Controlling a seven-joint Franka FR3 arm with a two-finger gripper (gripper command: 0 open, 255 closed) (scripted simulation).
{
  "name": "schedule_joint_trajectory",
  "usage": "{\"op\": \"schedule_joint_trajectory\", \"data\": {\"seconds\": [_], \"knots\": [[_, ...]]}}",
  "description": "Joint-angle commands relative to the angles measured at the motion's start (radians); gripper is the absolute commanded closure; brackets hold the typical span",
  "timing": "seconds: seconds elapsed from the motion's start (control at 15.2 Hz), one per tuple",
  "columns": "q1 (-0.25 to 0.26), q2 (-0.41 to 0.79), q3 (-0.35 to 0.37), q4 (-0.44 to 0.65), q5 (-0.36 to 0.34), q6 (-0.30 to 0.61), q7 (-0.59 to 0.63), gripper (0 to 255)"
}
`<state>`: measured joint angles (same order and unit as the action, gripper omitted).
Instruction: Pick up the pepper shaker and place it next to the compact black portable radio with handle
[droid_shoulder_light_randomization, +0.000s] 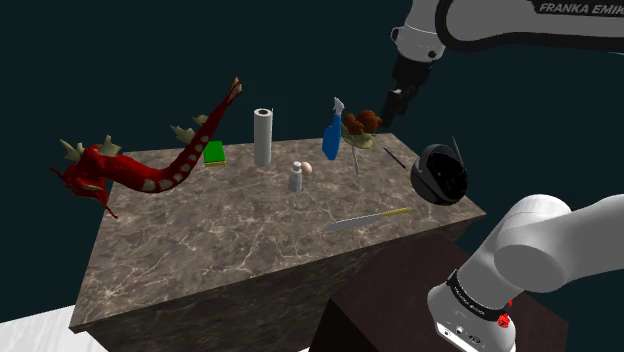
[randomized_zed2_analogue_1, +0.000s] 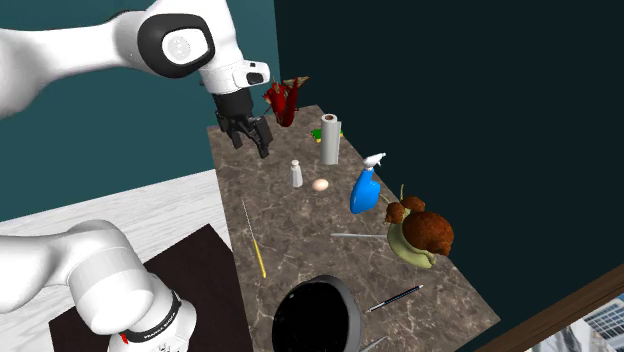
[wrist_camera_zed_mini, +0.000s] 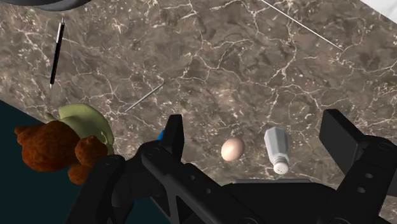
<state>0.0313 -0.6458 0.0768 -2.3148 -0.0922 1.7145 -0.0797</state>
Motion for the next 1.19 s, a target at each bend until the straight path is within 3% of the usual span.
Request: {"op": "schedule_joint_trajectory", "data": {"seconds": [0.0,0.53,1.12], "knots": [[0.003,0.058,0.014,0.007,0.006,0.046,0.021,0],[0.007,0.326,0.060,0.062,0.005,0.233,0.094,0],[0.017,0.661,0.098,0.224,-0.037,0.376,0.181,0]]}}
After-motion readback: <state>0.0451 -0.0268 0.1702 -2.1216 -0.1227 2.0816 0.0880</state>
